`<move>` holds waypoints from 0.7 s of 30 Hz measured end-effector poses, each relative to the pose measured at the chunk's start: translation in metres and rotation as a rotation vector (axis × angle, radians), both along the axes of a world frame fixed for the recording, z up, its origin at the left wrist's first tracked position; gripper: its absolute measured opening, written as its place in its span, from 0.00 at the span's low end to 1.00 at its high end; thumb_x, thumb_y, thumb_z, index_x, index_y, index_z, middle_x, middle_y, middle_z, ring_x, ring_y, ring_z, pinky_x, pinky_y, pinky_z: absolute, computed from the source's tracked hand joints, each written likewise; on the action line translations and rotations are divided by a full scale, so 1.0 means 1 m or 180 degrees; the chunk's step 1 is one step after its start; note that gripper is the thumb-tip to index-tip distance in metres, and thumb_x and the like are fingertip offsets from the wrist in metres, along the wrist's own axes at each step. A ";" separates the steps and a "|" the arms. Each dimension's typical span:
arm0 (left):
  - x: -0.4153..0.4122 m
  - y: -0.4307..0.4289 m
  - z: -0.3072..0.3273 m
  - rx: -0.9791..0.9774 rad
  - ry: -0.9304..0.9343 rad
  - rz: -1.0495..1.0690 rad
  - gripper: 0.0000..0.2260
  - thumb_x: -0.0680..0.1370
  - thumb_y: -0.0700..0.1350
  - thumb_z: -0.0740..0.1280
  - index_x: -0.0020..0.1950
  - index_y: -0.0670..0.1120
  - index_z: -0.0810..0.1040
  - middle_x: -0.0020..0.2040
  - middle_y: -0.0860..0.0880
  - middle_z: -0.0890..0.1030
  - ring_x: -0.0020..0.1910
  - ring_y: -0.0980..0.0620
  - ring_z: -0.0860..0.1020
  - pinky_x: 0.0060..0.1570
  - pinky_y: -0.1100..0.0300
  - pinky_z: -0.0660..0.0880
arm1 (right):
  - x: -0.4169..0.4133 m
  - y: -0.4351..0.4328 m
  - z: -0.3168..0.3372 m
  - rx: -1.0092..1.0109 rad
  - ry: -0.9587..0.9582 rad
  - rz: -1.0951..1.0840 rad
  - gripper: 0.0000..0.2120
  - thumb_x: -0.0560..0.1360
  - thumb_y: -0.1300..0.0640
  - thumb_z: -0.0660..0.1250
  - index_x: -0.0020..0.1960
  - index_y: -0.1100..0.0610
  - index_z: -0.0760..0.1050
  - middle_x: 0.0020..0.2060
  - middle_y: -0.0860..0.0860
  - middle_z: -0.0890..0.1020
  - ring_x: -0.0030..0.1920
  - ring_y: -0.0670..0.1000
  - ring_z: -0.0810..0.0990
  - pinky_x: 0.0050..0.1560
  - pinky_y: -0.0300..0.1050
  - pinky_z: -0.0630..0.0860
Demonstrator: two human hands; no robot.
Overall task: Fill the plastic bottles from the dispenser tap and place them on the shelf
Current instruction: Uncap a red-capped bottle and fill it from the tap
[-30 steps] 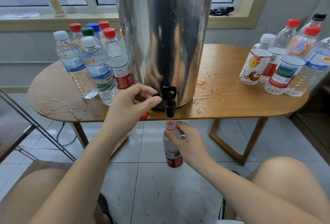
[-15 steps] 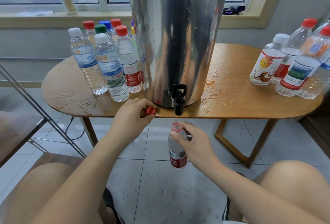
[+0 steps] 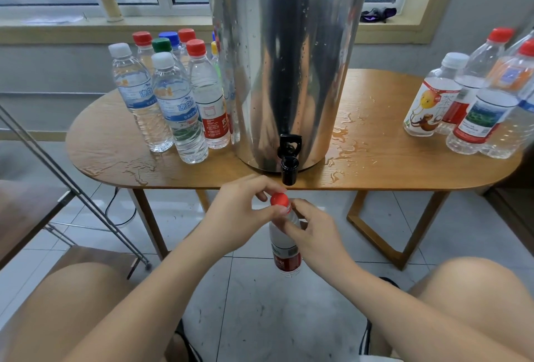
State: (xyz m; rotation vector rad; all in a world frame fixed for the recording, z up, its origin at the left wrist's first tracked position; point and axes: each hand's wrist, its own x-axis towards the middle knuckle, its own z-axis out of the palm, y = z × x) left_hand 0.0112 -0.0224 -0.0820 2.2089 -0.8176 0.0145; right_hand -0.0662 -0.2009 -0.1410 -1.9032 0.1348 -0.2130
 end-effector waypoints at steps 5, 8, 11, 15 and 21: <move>0.000 -0.006 -0.002 0.0158 -0.0040 0.0064 0.13 0.74 0.57 0.81 0.56 0.59 0.86 0.49 0.64 0.80 0.51 0.60 0.78 0.48 0.65 0.73 | -0.002 0.002 -0.001 -0.0008 0.0040 0.0041 0.05 0.82 0.46 0.72 0.57 0.40 0.82 0.52 0.39 0.84 0.57 0.43 0.80 0.51 0.44 0.78; -0.001 -0.010 0.000 0.0268 -0.0109 0.0199 0.15 0.69 0.61 0.83 0.49 0.58 0.84 0.46 0.62 0.79 0.48 0.60 0.77 0.44 0.64 0.74 | -0.004 0.003 -0.002 -0.0096 0.0057 0.0103 0.05 0.82 0.47 0.72 0.57 0.41 0.83 0.53 0.40 0.84 0.57 0.43 0.80 0.55 0.50 0.82; 0.000 -0.010 -0.001 0.0315 -0.0071 0.0202 0.16 0.68 0.61 0.84 0.48 0.57 0.83 0.46 0.61 0.80 0.48 0.59 0.77 0.44 0.63 0.76 | -0.005 0.002 -0.002 -0.0149 0.0016 0.0097 0.04 0.82 0.50 0.72 0.55 0.42 0.83 0.51 0.40 0.84 0.56 0.44 0.80 0.56 0.53 0.82; 0.001 -0.005 0.004 0.0236 0.0220 -0.0091 0.13 0.74 0.51 0.83 0.56 0.59 0.87 0.51 0.63 0.83 0.53 0.61 0.80 0.52 0.66 0.74 | -0.005 0.002 -0.001 -0.0143 -0.0035 0.0048 0.05 0.82 0.50 0.71 0.55 0.39 0.82 0.51 0.38 0.83 0.57 0.43 0.80 0.51 0.45 0.79; -0.001 -0.003 0.010 0.0423 0.0125 -0.0088 0.13 0.76 0.56 0.80 0.60 0.61 0.87 0.52 0.63 0.83 0.53 0.61 0.80 0.53 0.63 0.78 | -0.003 0.003 -0.001 -0.0136 -0.0025 0.0042 0.06 0.82 0.48 0.72 0.57 0.39 0.82 0.52 0.37 0.83 0.58 0.41 0.80 0.53 0.42 0.80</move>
